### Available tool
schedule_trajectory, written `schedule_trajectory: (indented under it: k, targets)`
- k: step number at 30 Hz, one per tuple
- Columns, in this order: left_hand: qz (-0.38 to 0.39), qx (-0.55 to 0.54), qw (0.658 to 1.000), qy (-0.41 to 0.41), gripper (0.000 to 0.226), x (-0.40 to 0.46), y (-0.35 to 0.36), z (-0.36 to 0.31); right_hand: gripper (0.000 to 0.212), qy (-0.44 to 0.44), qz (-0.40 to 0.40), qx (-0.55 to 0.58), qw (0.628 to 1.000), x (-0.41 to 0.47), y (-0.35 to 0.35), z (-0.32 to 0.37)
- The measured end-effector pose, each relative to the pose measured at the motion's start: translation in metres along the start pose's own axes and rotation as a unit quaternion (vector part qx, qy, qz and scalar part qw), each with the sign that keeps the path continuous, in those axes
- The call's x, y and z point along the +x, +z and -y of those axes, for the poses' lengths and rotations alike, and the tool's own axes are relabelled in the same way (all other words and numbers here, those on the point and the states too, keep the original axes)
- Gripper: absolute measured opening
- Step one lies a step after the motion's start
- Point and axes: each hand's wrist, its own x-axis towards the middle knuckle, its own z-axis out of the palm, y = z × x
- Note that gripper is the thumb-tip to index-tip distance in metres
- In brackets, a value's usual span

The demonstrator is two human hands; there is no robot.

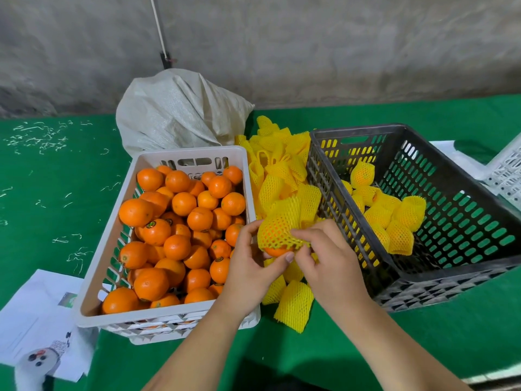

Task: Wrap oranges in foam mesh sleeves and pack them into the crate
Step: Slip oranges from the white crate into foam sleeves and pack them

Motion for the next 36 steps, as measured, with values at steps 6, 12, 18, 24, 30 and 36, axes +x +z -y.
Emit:
schedule_trajectory:
  k: [6, 12, 18, 24, 30, 36]
  targets:
    - [-0.067, -0.022, 0.998, -0.009, 0.052, 0.0, 0.002, -0.003, 0.035, 0.037, 0.018, 0.031, 0.999, -0.007, 0.012, 0.003]
    - [0.011, 0.042, 0.999, 0.01, 0.081, -0.004, -0.003, -0.001, 0.049, 0.132, 0.062, 0.082, 0.986, -0.004, 0.011, -0.005]
    - [-0.006, 0.086, 0.996, 0.017, 0.069, -0.003, 0.001, -0.002, 0.033, 0.087, 0.026, 0.038, 0.995, 0.001, 0.004, -0.005]
    - [-0.059, 0.043, 0.997, 0.013, 0.063, 0.001, -0.001, -0.001, 0.037, 0.073, 0.016, 0.076, 0.994, -0.013, 0.017, 0.011]
    - [0.003, 0.099, 0.994, 0.045, 0.084, -0.001, -0.006, -0.004, 0.073, 0.202, 0.128, 0.086, 0.967, -0.011, 0.019, -0.005]
    - [-0.057, 0.021, 0.998, 0.018, 0.059, 0.001, -0.003, -0.001, 0.048, 0.127, 0.023, 0.085, 0.988, -0.025, 0.023, 0.007]
